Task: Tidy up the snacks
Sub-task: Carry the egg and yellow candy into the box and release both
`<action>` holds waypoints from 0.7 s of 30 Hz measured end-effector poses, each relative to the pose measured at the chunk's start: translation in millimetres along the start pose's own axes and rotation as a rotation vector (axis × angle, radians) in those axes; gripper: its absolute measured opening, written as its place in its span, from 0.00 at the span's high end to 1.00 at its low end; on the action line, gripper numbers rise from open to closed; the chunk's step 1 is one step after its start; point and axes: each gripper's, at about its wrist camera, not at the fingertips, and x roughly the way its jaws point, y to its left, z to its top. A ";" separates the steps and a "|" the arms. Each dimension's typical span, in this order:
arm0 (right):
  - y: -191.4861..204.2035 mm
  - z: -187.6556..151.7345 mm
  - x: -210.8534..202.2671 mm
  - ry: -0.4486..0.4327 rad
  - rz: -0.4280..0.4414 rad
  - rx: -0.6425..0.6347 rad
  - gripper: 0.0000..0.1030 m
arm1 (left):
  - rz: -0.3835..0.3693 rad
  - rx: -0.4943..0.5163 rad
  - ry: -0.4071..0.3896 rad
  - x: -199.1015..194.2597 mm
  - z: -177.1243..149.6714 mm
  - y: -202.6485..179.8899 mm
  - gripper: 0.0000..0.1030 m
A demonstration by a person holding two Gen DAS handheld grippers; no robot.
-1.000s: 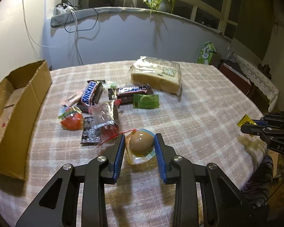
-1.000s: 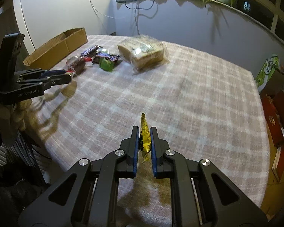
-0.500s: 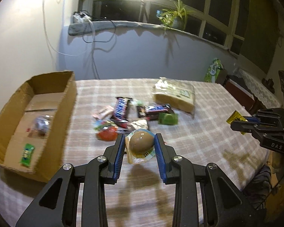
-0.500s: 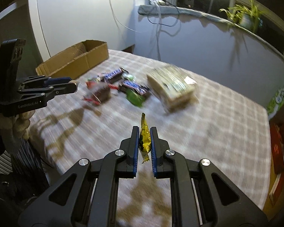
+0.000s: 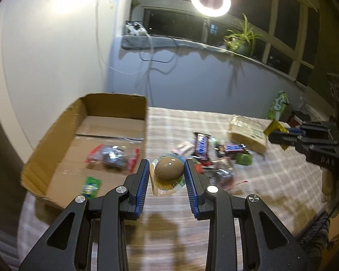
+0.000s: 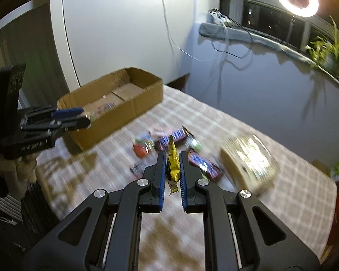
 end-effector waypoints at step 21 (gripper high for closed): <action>65.9 95.1 111.1 0.028 0.158 -0.101 0.89 | 0.089 -0.091 -0.007 2.4 1.0 72.5 0.71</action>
